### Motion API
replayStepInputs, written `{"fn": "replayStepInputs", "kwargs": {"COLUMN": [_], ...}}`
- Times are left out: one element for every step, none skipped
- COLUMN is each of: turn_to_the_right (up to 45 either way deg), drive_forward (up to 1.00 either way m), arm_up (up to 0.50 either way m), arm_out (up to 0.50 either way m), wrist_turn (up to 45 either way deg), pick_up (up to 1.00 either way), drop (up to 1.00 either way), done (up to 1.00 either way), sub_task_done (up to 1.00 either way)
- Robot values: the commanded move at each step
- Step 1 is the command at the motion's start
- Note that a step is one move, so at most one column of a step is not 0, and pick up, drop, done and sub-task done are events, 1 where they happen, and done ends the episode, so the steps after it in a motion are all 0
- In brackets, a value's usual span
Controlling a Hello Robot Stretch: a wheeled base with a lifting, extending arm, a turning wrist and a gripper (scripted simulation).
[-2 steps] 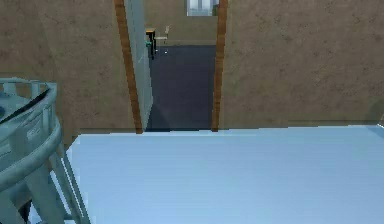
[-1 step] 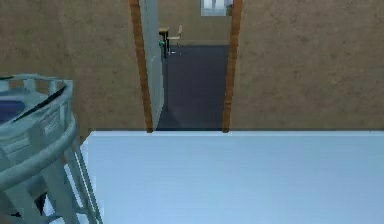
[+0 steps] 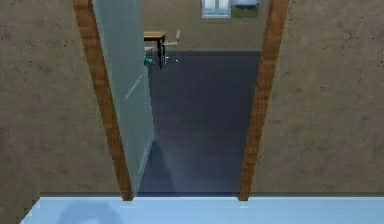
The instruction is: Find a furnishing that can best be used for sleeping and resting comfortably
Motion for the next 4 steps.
{"fn": "replayStepInputs", "kwargs": {"turn_to_the_right": [0.0, 0.0, 0.0, -12.0], "drive_forward": [1.0, 1.0, 0.2, 0.0], "arm_up": [0.0, 0.0, 0.0, 0.0], "arm_out": [0.0, 0.0, 0.0, 0.0], "wrist_turn": [0.0, 0.0, 0.0, 0.0], "pick_up": [0.0, 0.0, 0.0, 0.0], "drop": [0.0, 0.0, 0.0, 0.0], "done": [0.0, 0.0, 0.0, 0.0], "sub_task_done": [0.0, 0.0, 0.0, 0.0]}}
